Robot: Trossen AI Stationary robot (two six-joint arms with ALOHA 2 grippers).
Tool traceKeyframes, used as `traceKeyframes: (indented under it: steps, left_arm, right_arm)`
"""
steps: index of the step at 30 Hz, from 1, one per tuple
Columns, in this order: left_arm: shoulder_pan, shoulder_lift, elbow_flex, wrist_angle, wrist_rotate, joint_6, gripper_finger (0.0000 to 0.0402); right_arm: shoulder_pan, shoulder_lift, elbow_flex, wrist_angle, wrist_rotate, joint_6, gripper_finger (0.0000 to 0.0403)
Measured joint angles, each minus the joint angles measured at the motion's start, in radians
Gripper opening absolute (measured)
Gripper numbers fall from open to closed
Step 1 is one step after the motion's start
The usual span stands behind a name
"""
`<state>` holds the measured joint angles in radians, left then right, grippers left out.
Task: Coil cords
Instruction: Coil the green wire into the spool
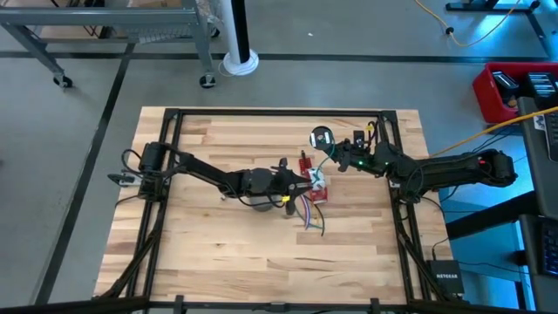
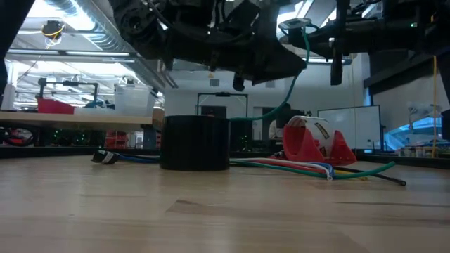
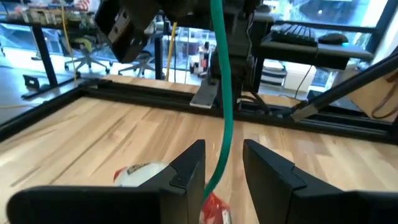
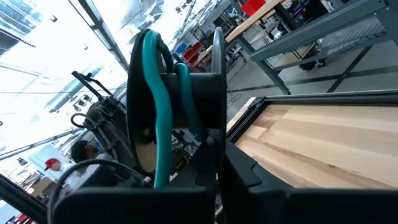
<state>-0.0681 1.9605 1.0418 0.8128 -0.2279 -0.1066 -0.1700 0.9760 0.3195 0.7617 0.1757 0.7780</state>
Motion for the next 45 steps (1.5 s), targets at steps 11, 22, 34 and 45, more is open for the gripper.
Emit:
traceKeyframes:
  steps: [11, 22, 34, 45]
  left_arm:
    - [0.011, 0.046, 0.054, -0.003, -0.009, 0.040, 0.0102]
    - [0.010, 0.045, 0.054, -0.095, -0.031, -0.006, 0.0028]
    - [0.033, 0.044, 0.054, -0.202, -0.154, -0.076, 0.0003]
    - [0.096, 0.000, 0.053, -0.317, -0.183, -0.264, 0.0001]
  right_arm:
    - [0.000, 0.000, 0.001, -0.006, -0.010, 0.000, 0.0003]
    - [0.000, 0.000, 0.001, -0.004, -0.010, 0.000, 0.0003]
    - [0.000, 0.000, 0.001, -0.006, -0.074, 0.002, 0.0003]
    - [0.000, -0.001, 0.001, -0.068, -0.143, 0.003, 0.0003]
